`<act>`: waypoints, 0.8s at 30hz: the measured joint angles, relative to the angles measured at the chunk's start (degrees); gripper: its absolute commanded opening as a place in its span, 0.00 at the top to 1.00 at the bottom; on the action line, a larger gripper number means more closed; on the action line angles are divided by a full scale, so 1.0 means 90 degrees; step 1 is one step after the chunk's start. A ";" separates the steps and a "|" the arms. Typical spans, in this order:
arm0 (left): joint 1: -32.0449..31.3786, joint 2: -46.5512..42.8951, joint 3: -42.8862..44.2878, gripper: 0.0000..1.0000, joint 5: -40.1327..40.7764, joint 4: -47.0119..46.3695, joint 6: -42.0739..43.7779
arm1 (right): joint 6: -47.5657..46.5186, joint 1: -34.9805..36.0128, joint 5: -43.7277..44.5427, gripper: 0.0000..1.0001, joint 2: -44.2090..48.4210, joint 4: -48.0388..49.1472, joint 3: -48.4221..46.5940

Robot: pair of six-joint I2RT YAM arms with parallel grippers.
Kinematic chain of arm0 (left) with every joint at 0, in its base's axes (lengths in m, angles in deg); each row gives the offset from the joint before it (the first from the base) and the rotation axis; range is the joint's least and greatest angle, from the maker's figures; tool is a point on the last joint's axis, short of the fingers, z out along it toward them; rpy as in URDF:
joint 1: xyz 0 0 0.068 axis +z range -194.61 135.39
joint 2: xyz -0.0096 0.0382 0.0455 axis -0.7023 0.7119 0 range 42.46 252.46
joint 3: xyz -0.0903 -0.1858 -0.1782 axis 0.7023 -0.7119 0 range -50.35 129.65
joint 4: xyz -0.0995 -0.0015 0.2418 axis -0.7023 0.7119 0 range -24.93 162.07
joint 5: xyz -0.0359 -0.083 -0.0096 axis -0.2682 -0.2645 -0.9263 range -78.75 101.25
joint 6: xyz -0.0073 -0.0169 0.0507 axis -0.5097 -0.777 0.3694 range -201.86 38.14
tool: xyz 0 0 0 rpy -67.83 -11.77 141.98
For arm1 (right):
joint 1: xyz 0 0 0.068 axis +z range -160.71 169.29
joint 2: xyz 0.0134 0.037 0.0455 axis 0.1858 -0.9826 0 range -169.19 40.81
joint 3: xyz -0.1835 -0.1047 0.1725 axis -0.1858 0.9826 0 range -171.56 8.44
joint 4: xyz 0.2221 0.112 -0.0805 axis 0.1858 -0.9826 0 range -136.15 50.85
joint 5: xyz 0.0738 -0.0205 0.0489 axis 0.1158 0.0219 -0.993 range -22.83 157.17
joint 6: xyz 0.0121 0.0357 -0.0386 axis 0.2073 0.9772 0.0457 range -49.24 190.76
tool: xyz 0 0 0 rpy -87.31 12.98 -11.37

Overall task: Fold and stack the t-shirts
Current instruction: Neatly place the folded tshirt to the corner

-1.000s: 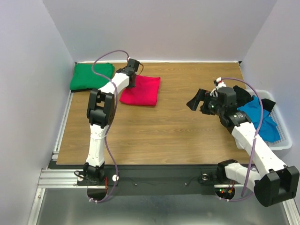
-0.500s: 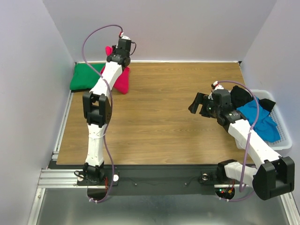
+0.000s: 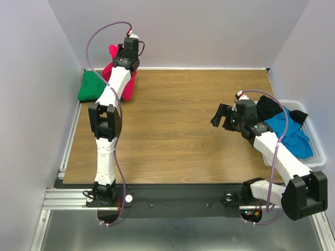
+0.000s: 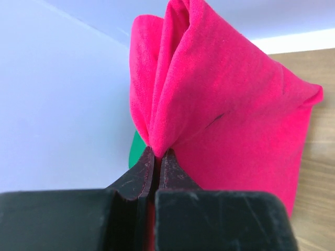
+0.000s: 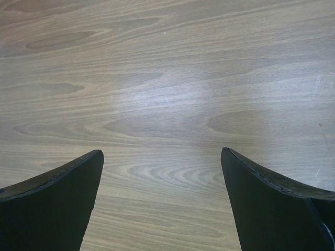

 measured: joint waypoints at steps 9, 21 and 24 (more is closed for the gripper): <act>-0.0002 -0.0002 0.0029 1.00 -0.0160 -0.0107 0.0085 | -0.0015 0.0000 0.0165 0.00 -0.0007 0.0000 0.0000; 0.0058 -0.0141 0.0121 1.00 -0.0476 -0.0036 -0.0044 | -0.0027 0.0000 0.0289 0.00 -0.0041 0.0000 0.0000; 0.0080 -0.0245 0.0124 1.00 -0.0554 -0.0034 -0.0058 | -0.0029 0.0000 0.0294 0.00 -0.0078 0.0000 0.0000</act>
